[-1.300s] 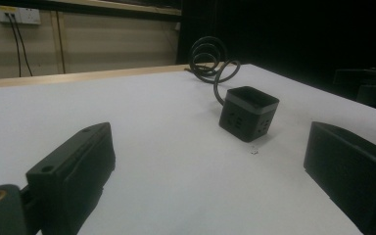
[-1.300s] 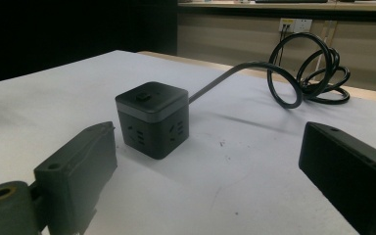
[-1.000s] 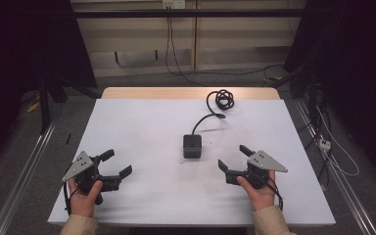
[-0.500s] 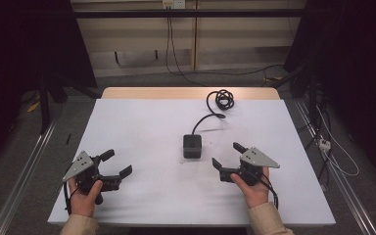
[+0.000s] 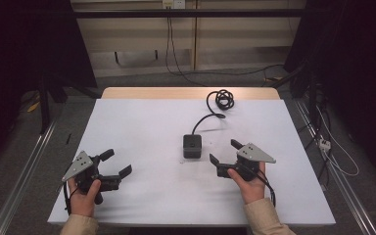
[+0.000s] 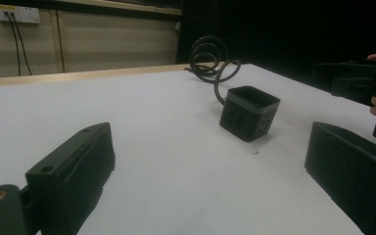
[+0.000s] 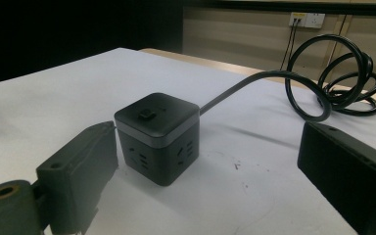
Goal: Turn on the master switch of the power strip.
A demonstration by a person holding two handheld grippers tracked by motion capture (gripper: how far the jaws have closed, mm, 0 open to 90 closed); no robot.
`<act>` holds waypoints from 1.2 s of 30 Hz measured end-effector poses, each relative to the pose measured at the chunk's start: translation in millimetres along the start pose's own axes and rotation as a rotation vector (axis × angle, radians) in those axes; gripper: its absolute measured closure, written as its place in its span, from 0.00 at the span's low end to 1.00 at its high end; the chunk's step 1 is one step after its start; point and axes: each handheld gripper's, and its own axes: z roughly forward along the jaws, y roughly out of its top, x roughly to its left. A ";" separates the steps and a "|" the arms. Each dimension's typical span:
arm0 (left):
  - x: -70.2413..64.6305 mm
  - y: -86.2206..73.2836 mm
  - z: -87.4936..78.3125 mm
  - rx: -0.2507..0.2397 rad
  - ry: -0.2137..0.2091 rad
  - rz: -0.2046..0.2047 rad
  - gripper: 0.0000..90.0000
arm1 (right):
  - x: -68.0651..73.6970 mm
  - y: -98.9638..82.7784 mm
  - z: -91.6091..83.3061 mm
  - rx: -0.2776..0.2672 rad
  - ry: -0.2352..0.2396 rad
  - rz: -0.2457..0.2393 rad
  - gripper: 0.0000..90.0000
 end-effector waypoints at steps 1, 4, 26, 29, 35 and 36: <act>-0.1 0.0 -0.1 -0.002 -0.001 0.000 0.05 | -0.1 0.2 0.5 -0.001 0.001 0.000 0.08; -0.2 0.0 0.0 -0.001 -0.003 0.004 0.05 | 0.3 1.2 2.4 0.001 0.001 0.001 0.08; -0.8 -0.3 0.5 0.005 -0.008 0.002 0.05 | 1.8 7.4 17.1 0.015 0.004 -0.013 0.09; -0.7 -0.3 0.4 0.005 -0.009 0.002 0.05 | 3.0 8.5 19.3 0.013 0.006 -0.004 0.10; -0.8 -0.3 0.4 0.006 -0.011 0.004 0.05 | 2.6 10.3 22.5 0.012 0.007 -0.005 0.10; -0.8 -0.3 0.4 0.007 -0.010 0.004 0.05 | 2.6 10.3 22.5 0.012 0.007 -0.005 0.10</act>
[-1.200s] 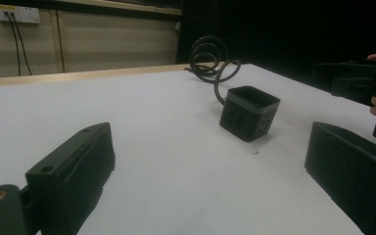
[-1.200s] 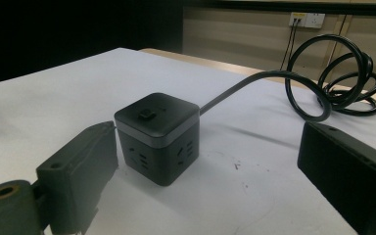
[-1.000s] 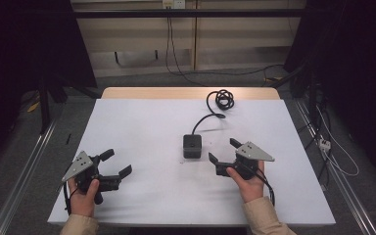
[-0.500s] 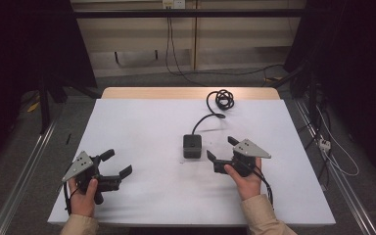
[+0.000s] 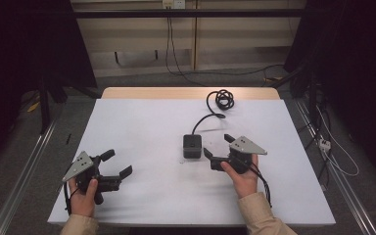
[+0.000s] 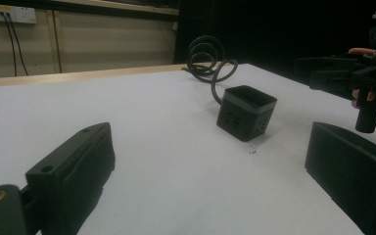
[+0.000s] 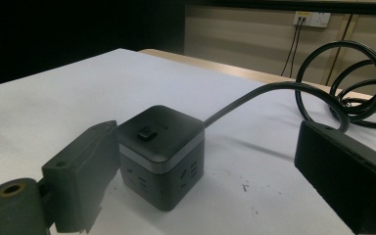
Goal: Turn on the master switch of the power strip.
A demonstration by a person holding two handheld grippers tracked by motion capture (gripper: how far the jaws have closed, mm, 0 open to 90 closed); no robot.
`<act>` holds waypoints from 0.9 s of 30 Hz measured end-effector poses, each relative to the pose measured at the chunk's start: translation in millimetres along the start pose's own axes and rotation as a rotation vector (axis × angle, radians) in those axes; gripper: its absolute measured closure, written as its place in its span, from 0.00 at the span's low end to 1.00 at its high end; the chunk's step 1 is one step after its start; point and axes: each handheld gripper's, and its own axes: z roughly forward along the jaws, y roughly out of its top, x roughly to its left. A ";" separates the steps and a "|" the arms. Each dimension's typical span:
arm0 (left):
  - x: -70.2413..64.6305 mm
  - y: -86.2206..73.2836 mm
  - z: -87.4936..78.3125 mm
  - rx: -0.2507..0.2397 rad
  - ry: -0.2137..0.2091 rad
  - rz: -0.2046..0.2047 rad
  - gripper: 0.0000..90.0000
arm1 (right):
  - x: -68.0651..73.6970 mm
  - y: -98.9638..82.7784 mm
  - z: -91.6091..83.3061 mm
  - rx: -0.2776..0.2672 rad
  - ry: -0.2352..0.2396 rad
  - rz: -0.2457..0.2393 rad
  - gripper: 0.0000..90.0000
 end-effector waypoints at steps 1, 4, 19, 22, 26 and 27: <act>0.0 0.0 0.0 0.000 0.001 -0.001 0.05 | 0.0 0.9 0.5 0.000 0.001 0.007 0.10; 0.0 0.1 0.1 -0.001 0.000 0.000 0.05 | -0.5 1.0 1.7 -0.001 -0.007 0.013 0.10; -1.0 0.0 0.9 0.008 0.000 0.006 0.05 | -0.5 3.7 3.9 -0.002 -0.005 0.009 0.11; -0.9 -0.1 1.1 0.003 -0.004 0.004 0.05 | 0.9 5.2 5.8 0.003 -0.003 -0.008 0.11; -0.6 0.0 0.7 0.005 -0.001 0.003 0.05 | 1.9 6.6 7.6 0.004 -0.005 -0.014 0.11; -0.6 0.1 0.6 0.005 -0.001 0.002 0.05 | 2.2 7.0 8.2 0.004 -0.006 -0.014 0.11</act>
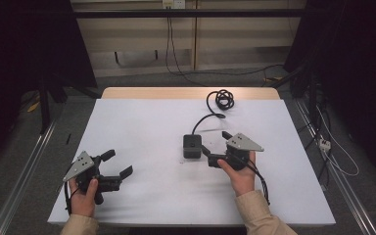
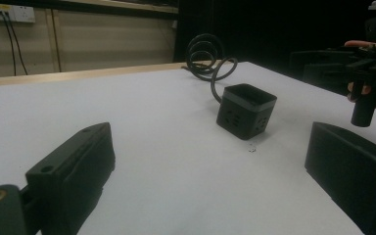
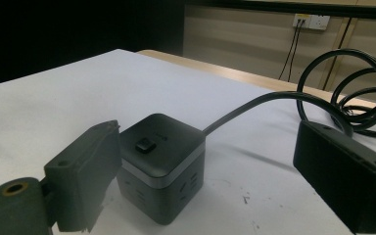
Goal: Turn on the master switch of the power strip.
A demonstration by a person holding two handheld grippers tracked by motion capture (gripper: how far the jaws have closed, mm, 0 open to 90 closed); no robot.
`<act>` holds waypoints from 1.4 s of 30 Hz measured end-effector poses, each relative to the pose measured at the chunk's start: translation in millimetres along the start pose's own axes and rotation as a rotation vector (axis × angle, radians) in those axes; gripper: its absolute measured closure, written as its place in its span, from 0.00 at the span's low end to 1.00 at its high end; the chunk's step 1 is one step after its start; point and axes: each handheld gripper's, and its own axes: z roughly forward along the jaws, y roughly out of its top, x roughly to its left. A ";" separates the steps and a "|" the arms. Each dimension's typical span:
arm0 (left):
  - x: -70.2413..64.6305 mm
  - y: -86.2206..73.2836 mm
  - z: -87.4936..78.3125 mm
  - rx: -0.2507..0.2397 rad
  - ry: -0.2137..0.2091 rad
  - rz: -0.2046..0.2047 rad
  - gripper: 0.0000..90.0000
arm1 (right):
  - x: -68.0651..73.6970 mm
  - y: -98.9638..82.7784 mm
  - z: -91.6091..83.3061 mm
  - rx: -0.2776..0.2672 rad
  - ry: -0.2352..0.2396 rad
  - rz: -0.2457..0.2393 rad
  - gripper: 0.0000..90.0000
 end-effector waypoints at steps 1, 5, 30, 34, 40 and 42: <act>0.1 0.1 -0.1 0.000 0.001 0.001 0.05 | 0.2 0.4 0.5 0.000 0.001 -0.001 0.11; 0.0 0.0 -0.2 0.001 0.002 0.001 0.05 | 1.3 2.3 2.3 0.004 0.008 0.002 0.12; -0.3 -0.5 0.3 -0.002 0.001 0.000 0.05 | 3.4 9.1 10.9 0.017 0.034 0.030 0.22; -0.3 -0.3 0.2 0.003 0.001 0.005 0.05 | 6.1 10.4 13.2 0.033 0.041 0.022 0.25; -0.2 -0.5 0.4 0.007 0.002 0.010 0.05 | 6.7 11.5 15.9 0.035 0.041 0.030 0.27; -0.2 -0.4 0.4 0.006 0.002 0.009 0.05 | 6.0 11.8 17.0 0.038 0.044 0.029 0.28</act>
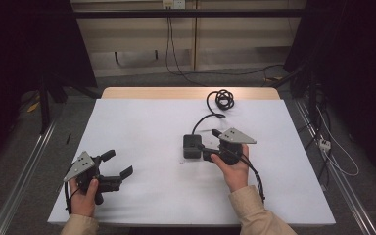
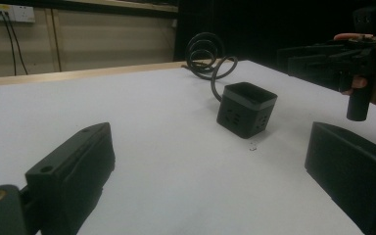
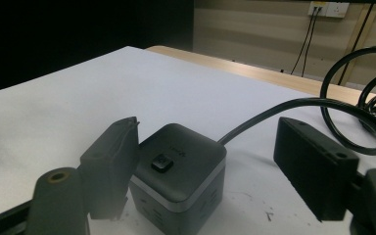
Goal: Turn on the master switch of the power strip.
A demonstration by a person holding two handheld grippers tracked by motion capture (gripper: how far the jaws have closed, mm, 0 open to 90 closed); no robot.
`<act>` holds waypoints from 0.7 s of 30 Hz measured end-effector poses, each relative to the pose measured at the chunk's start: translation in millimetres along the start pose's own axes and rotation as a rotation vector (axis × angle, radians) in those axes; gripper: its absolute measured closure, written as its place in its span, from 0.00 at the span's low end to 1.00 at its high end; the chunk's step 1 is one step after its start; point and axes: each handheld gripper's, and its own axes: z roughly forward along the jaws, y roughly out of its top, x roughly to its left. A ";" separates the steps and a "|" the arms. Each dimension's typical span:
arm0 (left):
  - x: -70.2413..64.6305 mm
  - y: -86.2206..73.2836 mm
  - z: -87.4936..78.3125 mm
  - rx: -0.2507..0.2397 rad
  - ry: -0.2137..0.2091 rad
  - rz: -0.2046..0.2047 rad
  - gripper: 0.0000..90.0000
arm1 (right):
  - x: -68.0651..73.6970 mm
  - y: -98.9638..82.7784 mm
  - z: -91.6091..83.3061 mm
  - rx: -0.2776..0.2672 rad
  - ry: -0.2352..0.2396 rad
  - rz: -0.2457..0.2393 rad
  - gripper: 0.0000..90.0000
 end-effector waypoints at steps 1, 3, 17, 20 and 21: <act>0.0 0.0 -0.1 -0.001 0.001 -0.001 0.05 | -0.2 0.1 0.2 0.001 0.000 0.001 0.29; 0.0 0.0 -0.2 -0.002 0.000 -0.001 0.05 | -0.3 0.3 0.5 0.002 0.003 0.003 0.29; -0.2 0.0 0.2 -0.002 0.001 -0.001 0.05 | -1.2 1.2 1.7 0.003 0.023 0.026 0.36; -0.3 -0.1 0.2 -0.001 0.000 0.000 0.05 | -1.5 1.4 1.7 0.002 0.025 0.028 0.37; -0.2 -0.2 0.4 -0.002 -0.002 0.002 0.05 | -1.5 1.4 1.8 0.002 0.025 0.028 0.37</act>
